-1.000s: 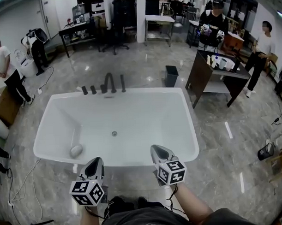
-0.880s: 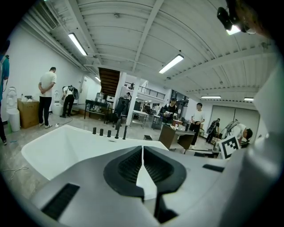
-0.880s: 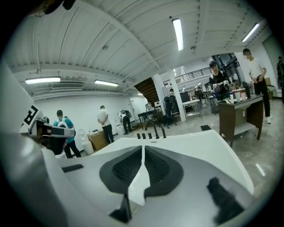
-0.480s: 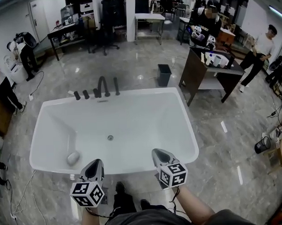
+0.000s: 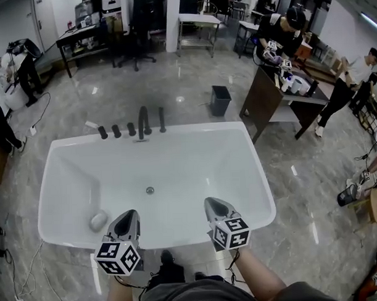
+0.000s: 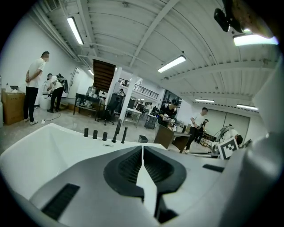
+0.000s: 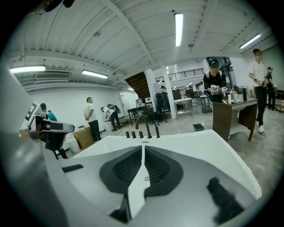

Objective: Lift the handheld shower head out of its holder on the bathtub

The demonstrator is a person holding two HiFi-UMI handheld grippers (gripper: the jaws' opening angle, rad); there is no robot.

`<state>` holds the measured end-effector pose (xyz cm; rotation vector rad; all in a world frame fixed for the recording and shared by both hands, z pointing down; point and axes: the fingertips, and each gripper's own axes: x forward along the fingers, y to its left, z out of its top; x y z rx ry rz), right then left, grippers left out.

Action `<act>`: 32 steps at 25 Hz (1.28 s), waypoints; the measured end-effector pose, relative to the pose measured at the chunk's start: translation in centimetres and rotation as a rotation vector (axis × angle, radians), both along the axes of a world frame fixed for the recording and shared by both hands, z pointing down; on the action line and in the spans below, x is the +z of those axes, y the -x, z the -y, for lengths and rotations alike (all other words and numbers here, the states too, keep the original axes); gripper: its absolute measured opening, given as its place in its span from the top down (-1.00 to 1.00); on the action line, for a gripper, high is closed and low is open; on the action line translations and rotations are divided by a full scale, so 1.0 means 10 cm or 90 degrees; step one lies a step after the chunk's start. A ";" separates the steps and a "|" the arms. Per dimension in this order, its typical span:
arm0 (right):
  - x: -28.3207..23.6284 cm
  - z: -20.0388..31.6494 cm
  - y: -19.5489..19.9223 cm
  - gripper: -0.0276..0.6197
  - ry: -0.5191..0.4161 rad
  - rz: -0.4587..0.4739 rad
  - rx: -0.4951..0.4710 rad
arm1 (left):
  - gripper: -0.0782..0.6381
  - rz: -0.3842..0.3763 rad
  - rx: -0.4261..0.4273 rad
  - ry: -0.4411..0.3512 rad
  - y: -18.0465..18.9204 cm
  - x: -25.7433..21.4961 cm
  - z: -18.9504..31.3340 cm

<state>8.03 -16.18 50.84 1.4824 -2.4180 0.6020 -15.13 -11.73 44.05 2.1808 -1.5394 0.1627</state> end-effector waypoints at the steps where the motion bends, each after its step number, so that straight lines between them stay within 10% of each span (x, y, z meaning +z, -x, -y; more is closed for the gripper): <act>1: -0.02 0.08 0.06 0.82 -0.003 -0.003 0.003 | 0.72 -0.001 0.003 -0.001 0.06 0.00 0.10; 32: -0.15 2.07 0.72 0.82 -0.028 -0.035 0.057 | 0.72 -0.025 0.056 0.013 0.67 0.22 2.08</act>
